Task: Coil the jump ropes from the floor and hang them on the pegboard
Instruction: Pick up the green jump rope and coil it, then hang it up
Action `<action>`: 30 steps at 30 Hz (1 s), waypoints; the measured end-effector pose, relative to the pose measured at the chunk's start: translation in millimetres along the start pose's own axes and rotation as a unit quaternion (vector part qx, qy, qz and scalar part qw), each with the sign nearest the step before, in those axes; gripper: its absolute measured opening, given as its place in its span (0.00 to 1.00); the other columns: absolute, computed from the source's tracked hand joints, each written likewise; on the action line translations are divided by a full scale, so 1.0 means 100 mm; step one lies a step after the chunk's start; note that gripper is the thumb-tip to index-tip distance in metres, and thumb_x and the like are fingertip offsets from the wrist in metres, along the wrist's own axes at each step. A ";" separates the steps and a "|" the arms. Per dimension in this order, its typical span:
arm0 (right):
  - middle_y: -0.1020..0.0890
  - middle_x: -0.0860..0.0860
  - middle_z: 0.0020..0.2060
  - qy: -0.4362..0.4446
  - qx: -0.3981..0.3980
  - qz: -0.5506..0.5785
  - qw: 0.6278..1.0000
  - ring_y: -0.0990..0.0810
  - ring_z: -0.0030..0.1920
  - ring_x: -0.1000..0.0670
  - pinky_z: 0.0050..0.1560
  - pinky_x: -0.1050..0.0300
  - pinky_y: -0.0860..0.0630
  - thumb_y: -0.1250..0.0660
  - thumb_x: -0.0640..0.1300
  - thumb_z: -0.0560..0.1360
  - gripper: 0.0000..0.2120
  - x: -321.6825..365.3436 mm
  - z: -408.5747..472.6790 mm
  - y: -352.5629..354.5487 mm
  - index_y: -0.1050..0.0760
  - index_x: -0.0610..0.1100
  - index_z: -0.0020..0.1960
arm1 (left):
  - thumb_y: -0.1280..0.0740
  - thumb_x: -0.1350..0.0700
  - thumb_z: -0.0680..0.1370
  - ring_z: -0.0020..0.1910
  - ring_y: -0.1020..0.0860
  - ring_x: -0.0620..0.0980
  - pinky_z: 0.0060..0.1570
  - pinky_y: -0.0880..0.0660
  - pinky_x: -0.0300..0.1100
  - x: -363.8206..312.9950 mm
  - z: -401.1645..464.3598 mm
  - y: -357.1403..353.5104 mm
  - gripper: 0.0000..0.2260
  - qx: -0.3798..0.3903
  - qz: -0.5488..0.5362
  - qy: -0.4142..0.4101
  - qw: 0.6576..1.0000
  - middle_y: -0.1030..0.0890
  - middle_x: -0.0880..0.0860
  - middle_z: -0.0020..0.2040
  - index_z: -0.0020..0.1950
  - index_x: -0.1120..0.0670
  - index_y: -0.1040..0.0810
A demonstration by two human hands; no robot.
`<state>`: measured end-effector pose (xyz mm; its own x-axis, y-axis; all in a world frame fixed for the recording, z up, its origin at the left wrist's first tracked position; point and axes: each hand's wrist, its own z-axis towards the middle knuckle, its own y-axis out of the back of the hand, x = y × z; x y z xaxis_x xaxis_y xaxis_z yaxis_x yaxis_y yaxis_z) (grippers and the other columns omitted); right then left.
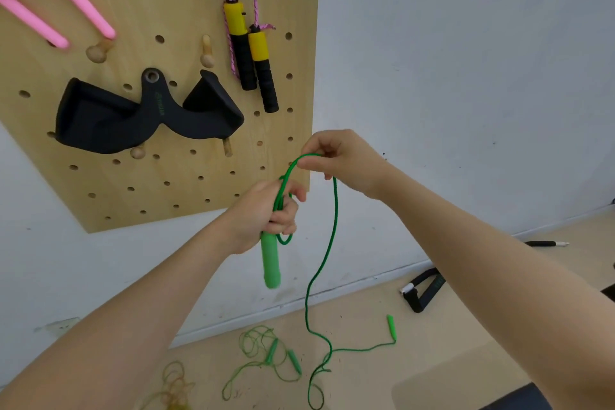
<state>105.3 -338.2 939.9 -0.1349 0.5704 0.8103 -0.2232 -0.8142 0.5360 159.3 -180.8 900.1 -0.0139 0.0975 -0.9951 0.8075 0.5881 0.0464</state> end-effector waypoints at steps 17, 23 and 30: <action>0.22 0.51 0.30 -0.128 0.316 -0.209 0.916 0.24 0.31 0.49 0.44 0.54 0.23 0.40 0.43 0.77 0.06 -0.48 -0.53 0.39 0.26 0.44 0.47 | 0.44 0.50 0.82 0.42 0.20 0.47 0.49 0.22 0.45 -0.19 0.66 -0.61 0.16 -0.199 -0.230 -0.024 0.952 0.19 0.53 0.47 0.67 0.55 0.33; 0.28 0.58 0.27 0.017 0.124 -0.195 0.973 0.29 0.26 0.63 0.31 0.69 0.34 0.34 0.44 0.76 0.06 -0.35 -0.52 0.84 0.20 0.43 0.44 | 0.46 0.47 0.82 0.50 0.21 0.41 0.66 0.36 0.47 0.08 0.71 -0.71 0.18 -0.153 0.093 -0.002 0.984 0.19 0.36 0.51 0.72 0.45 0.36; 0.30 0.54 0.29 -0.003 -0.020 -0.003 1.000 0.35 0.29 0.55 0.32 0.63 0.36 0.32 0.46 0.75 0.06 -0.53 -0.39 1.15 0.26 0.46 0.40 | 0.54 0.41 0.81 0.15 0.45 0.43 0.25 0.33 0.38 -0.30 0.50 -1.27 0.26 -0.020 -0.172 -0.028 0.985 0.39 0.48 0.20 0.38 0.56 0.27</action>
<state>48.9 -457.3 949.3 -0.1280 0.5741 0.8087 -0.2631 -0.8059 0.5304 86.4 -298.2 919.3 -0.2484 -0.1573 -0.9558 0.7372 0.6094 -0.2918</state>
